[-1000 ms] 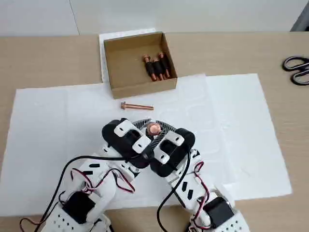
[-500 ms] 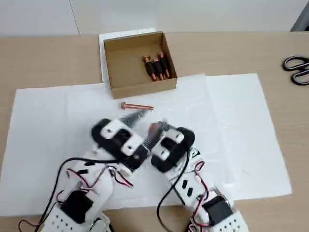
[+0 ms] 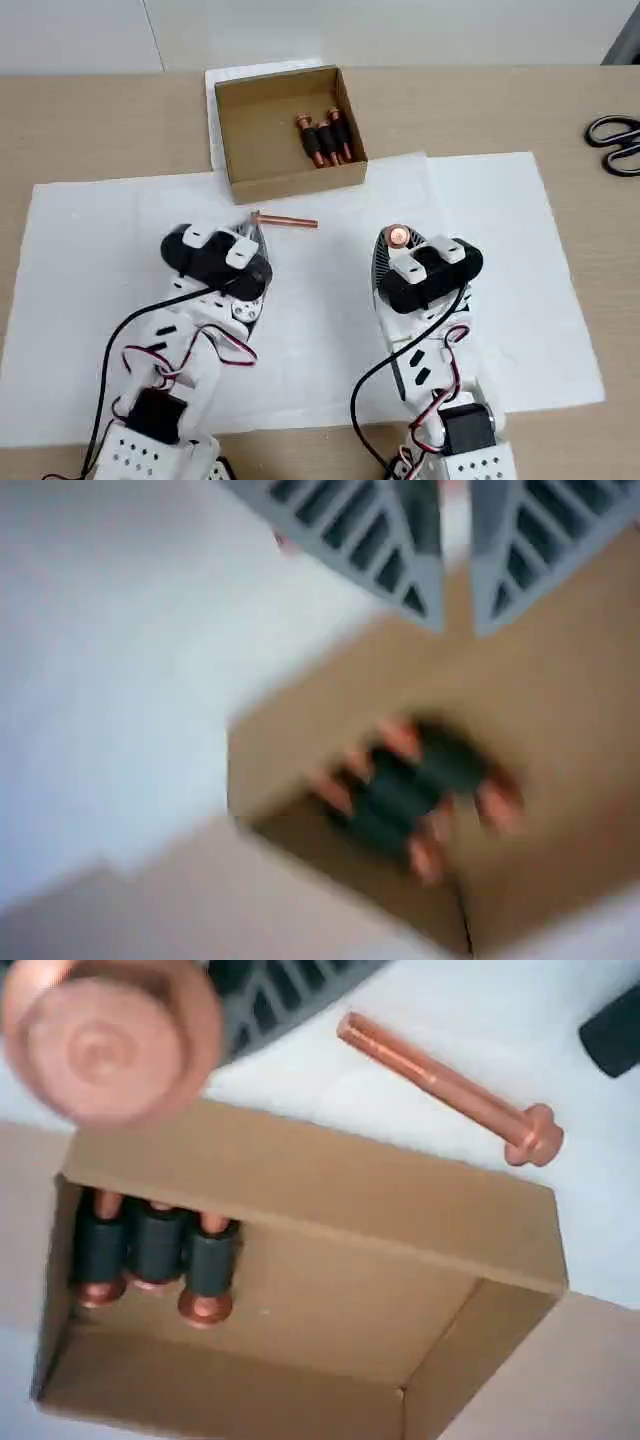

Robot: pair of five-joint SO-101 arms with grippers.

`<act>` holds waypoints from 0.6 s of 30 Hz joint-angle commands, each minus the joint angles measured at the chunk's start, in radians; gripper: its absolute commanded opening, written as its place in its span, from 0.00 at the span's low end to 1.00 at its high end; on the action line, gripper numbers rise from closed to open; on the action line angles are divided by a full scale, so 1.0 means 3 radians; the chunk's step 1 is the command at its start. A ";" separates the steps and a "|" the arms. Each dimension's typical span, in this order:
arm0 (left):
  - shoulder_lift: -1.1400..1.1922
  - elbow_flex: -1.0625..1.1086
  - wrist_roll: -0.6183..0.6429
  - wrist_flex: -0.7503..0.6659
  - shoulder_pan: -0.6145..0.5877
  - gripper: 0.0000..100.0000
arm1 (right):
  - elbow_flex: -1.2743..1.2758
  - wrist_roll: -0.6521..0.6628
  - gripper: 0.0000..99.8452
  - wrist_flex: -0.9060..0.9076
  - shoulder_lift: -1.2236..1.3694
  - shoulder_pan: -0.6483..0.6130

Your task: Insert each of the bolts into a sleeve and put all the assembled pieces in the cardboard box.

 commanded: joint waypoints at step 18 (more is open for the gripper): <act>-0.0020 0.0468 0.0097 0.0455 0.0399 0.01 | -0.4884 -0.0317 0.00 -0.0350 0.5577 0.0008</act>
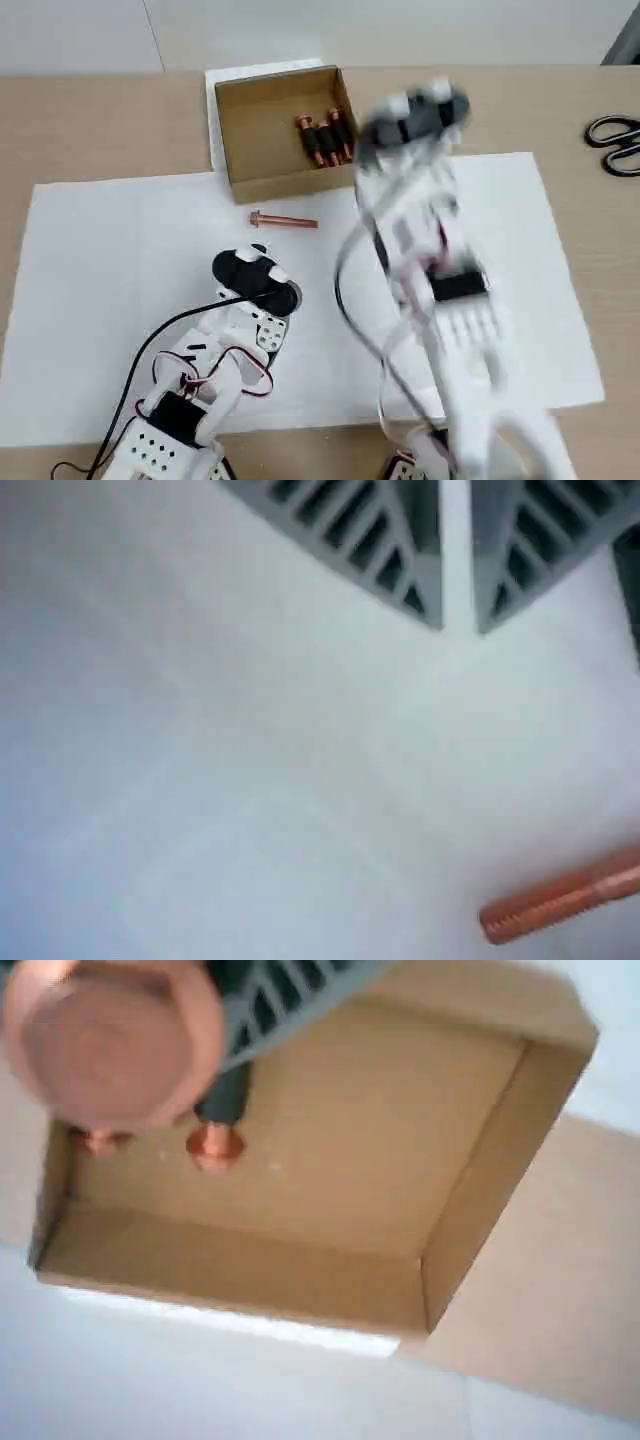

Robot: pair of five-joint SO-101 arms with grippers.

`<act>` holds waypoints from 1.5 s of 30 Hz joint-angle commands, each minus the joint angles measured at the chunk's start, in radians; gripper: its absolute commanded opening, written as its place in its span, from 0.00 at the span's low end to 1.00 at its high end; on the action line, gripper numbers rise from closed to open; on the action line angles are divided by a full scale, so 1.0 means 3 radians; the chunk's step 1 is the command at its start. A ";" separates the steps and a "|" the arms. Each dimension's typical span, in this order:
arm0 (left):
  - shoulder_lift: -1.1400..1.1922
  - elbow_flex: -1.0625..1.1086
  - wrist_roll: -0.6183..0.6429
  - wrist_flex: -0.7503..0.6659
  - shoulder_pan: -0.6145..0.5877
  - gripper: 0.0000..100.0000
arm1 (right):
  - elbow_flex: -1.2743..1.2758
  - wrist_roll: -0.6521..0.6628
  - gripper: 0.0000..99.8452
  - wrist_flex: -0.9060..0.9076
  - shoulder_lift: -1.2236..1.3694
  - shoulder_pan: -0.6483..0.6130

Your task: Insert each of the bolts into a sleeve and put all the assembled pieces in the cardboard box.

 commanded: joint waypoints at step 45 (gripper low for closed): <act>-0.0026 -0.0059 -0.0230 -0.0118 0.0251 0.01 | -0.6838 0.0471 0.00 0.3087 0.5414 -0.0519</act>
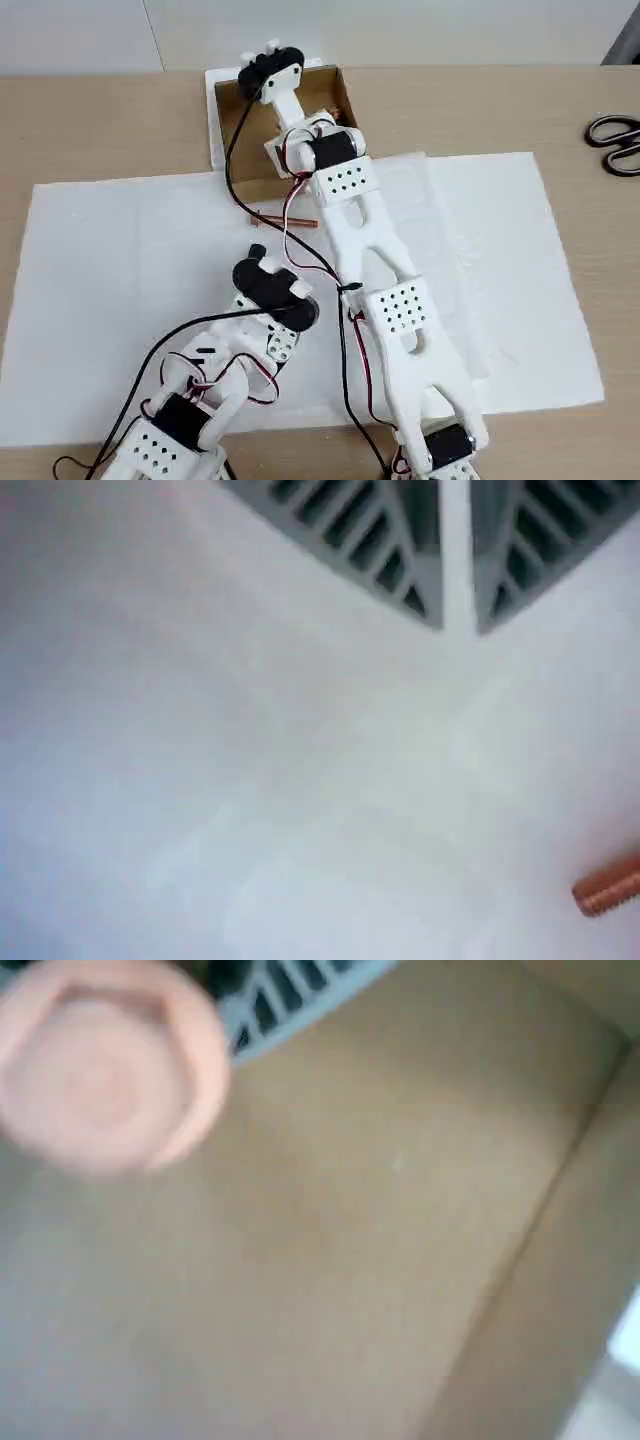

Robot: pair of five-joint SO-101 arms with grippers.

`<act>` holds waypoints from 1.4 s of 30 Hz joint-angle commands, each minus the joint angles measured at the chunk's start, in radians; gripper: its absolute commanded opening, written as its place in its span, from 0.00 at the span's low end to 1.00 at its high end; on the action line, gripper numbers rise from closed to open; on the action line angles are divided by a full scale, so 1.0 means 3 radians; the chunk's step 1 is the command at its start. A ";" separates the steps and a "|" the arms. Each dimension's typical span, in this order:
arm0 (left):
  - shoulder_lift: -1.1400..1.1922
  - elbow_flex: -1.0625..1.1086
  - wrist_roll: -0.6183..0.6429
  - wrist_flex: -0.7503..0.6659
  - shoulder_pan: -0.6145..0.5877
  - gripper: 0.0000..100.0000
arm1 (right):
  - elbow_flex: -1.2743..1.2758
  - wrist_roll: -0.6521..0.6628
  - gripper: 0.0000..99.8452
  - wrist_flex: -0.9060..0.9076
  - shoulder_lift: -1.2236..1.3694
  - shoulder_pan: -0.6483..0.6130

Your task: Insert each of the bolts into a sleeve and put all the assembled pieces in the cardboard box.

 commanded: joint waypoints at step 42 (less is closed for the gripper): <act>-0.0026 -0.0049 -0.0036 -0.0092 0.0123 0.01 | -0.0409 0.0010 0.37 -0.0279 0.0427 -0.0013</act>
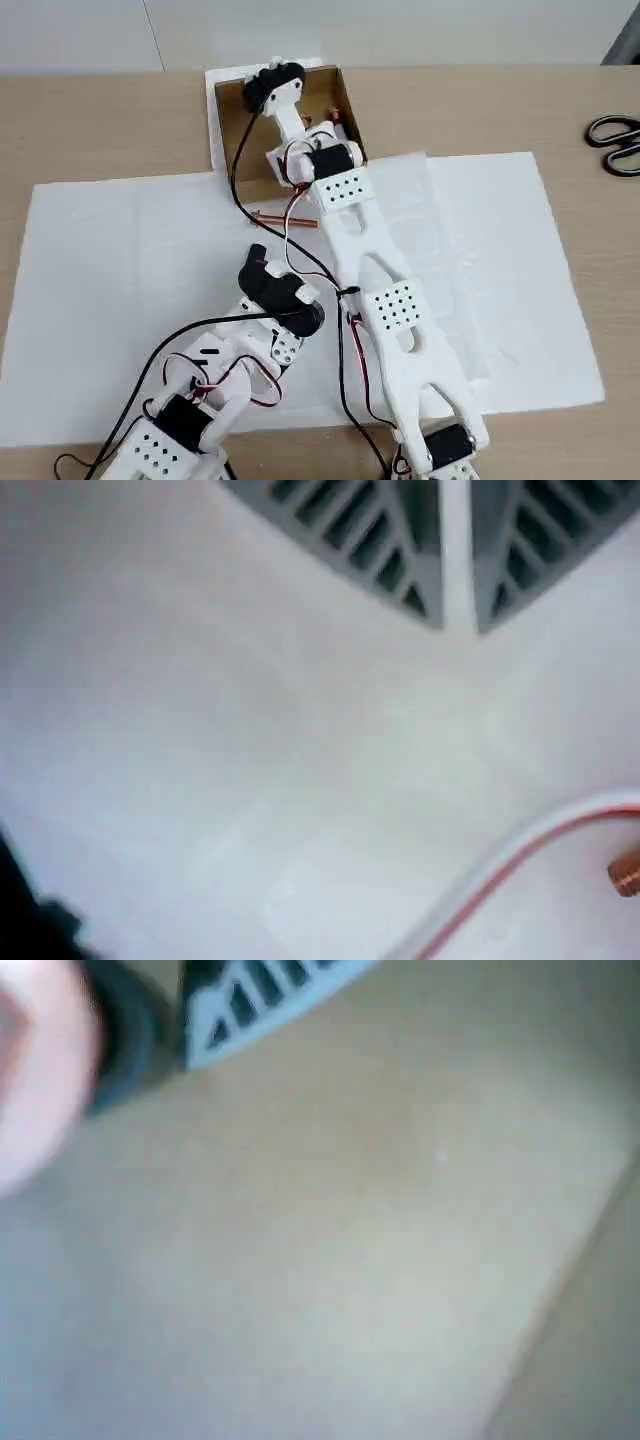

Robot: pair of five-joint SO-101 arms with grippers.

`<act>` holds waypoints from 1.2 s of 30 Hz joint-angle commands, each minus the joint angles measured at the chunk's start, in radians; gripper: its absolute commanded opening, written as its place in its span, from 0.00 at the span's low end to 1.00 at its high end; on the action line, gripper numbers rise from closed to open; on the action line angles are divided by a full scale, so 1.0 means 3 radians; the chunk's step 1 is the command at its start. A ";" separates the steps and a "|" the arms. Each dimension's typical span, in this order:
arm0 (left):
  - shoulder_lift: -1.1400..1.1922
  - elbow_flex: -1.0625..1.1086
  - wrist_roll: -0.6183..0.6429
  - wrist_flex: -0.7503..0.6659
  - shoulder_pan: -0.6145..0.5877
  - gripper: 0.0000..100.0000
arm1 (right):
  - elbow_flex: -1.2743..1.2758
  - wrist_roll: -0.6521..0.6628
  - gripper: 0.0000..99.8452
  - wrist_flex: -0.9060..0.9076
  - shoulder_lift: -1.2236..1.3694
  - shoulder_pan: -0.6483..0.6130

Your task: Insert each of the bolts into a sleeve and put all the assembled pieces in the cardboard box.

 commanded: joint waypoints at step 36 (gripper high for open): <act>-0.0026 -0.0043 -0.0072 -0.0082 0.0031 0.01 | -0.0629 0.0292 0.56 -0.0176 -0.0161 0.0258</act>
